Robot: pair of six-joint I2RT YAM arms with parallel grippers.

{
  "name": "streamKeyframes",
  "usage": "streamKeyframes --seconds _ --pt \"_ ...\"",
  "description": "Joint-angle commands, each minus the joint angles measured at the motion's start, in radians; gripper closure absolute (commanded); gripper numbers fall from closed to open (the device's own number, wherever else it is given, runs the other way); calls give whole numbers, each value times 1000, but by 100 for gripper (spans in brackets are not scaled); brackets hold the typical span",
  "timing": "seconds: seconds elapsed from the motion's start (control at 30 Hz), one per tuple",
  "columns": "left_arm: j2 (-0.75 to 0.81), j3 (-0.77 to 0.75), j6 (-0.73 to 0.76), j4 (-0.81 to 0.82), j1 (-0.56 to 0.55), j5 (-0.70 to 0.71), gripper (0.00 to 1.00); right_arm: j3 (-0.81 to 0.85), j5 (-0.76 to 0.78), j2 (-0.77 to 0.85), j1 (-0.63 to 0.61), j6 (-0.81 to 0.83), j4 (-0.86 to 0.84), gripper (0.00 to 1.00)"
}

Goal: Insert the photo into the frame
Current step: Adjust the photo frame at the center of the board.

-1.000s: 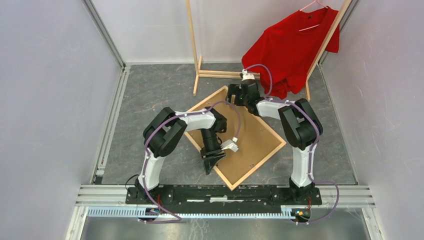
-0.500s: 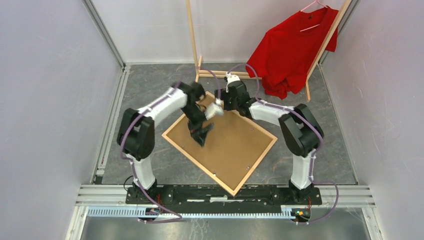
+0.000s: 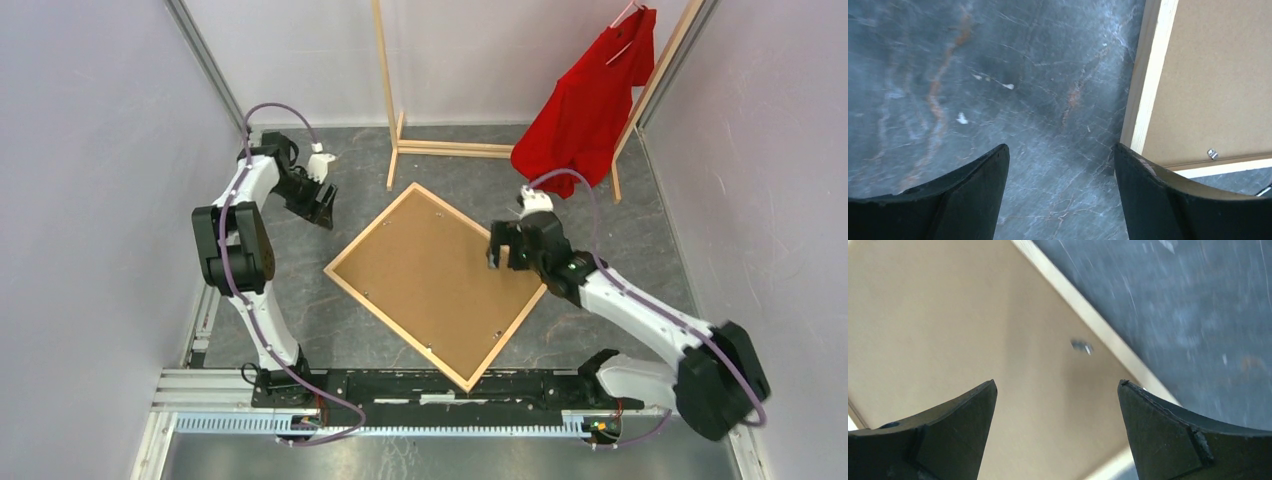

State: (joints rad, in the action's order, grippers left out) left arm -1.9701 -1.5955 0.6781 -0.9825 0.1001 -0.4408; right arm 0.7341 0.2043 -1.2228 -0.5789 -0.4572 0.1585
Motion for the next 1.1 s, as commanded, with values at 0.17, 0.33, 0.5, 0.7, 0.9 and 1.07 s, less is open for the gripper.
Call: streamKeyframes --seconds 0.17,0.33,0.5,0.7,0.9,1.07 --pt "-14 144 -98 153 -36 -50 24 -234 -32 321 8 -133 315 2" --pt "-3 218 -99 158 -52 -102 31 -271 -56 432 14 -174 376 2" --pt "50 328 -74 170 -75 -102 33 -334 -165 446 14 -208 297 2" --pt "101 413 37 67 -85 -122 35 -383 -280 345 32 -181 36 2" --pt "172 523 117 3 -83 -69 36 -221 -256 149 67 -70 -18 2" --pt "243 545 211 -136 -85 -146 33 -106 -271 3 132 -12 -65 2"
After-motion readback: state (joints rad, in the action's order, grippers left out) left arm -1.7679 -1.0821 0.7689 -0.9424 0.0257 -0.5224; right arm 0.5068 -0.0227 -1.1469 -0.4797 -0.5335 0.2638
